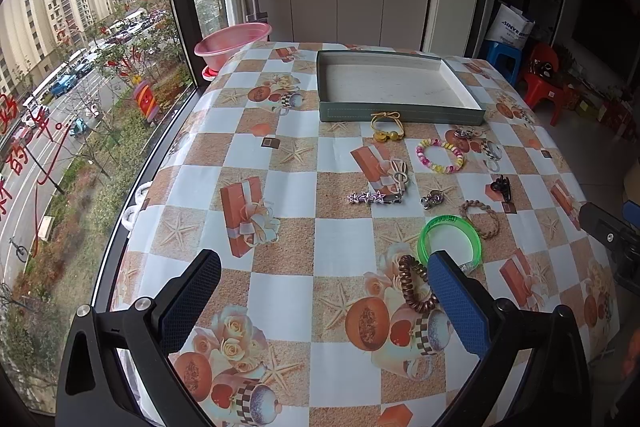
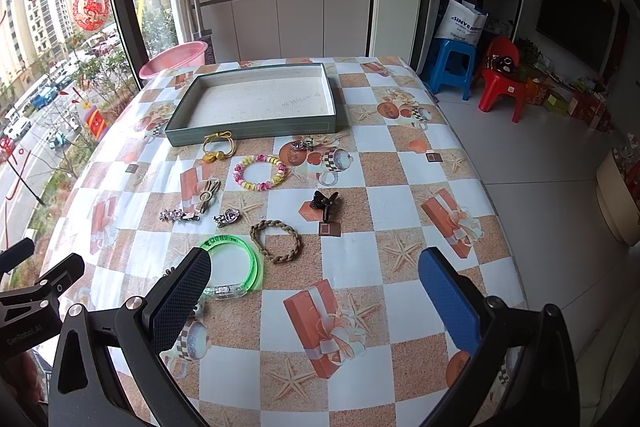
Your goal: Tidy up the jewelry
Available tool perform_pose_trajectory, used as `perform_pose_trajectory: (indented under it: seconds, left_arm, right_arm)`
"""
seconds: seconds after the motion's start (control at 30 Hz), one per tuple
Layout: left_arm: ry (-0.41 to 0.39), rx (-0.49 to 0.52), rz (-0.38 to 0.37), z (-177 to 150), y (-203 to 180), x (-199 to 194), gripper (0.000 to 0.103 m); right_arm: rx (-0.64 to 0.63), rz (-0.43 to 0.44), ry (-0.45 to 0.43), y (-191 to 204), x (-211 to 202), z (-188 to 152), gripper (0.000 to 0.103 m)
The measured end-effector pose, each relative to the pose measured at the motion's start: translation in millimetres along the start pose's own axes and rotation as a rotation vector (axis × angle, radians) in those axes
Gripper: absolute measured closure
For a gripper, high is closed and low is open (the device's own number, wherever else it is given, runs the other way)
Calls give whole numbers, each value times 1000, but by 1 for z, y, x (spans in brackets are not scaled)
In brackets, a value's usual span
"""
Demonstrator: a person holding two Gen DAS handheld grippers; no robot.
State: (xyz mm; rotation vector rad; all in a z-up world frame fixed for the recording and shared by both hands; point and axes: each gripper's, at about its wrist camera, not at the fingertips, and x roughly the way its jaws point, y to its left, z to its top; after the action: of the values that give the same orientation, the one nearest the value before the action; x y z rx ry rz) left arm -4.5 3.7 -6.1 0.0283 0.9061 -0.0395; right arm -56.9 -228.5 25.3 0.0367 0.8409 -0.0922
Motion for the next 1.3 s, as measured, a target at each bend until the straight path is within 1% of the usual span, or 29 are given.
perform_pose_trajectory:
  seconds: [1.3]
  left_arm:
    - [3, 4, 3, -2, 1, -1, 0]
  right_arm:
    - [0, -4, 13, 1, 4, -4, 0]
